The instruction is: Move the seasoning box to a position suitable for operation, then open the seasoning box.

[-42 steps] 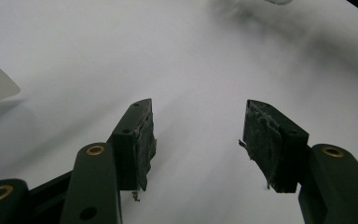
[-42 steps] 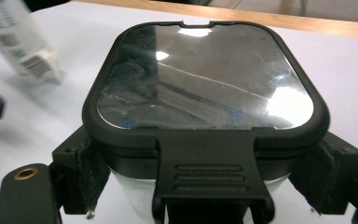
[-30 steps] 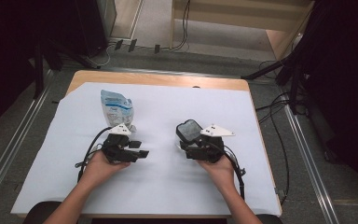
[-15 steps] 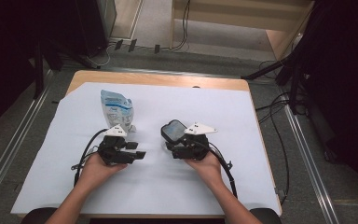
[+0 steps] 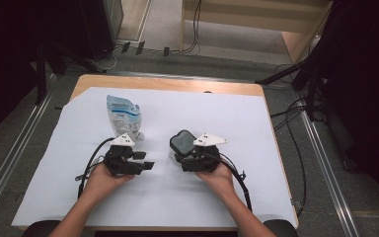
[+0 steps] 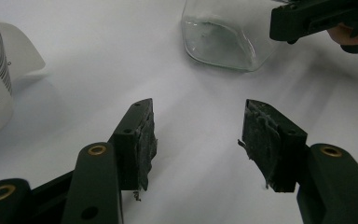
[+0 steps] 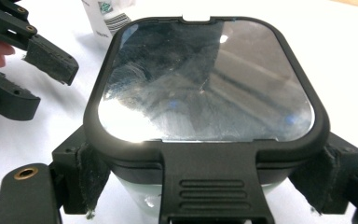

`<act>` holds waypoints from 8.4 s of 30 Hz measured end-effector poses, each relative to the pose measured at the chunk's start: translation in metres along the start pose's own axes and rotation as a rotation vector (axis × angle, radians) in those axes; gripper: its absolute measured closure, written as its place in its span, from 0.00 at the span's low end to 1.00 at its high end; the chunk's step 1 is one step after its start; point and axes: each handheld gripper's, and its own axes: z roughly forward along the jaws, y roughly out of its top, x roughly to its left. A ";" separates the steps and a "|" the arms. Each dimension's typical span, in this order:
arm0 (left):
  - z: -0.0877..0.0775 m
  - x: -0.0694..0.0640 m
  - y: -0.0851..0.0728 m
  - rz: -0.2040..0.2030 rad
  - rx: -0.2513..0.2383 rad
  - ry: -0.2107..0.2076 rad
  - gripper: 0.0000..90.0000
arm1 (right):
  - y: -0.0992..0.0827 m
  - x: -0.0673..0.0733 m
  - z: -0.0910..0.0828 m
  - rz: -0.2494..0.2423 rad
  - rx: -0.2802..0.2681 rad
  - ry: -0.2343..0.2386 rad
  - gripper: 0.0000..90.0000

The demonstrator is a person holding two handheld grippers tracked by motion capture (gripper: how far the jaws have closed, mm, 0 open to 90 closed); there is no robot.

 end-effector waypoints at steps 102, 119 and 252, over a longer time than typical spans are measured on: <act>0.046 -0.010 0.042 0.086 -0.011 -0.136 1.00 | -0.020 -0.039 -0.050 0.066 0.058 0.099 1.00; 0.038 -0.015 0.041 0.113 -0.001 -0.142 0.83 | -0.017 -0.056 -0.049 0.087 0.061 0.112 1.00; 0.038 -0.015 0.118 0.338 0.036 -0.292 0.97 | -0.008 -0.071 -0.062 0.144 0.067 0.096 1.00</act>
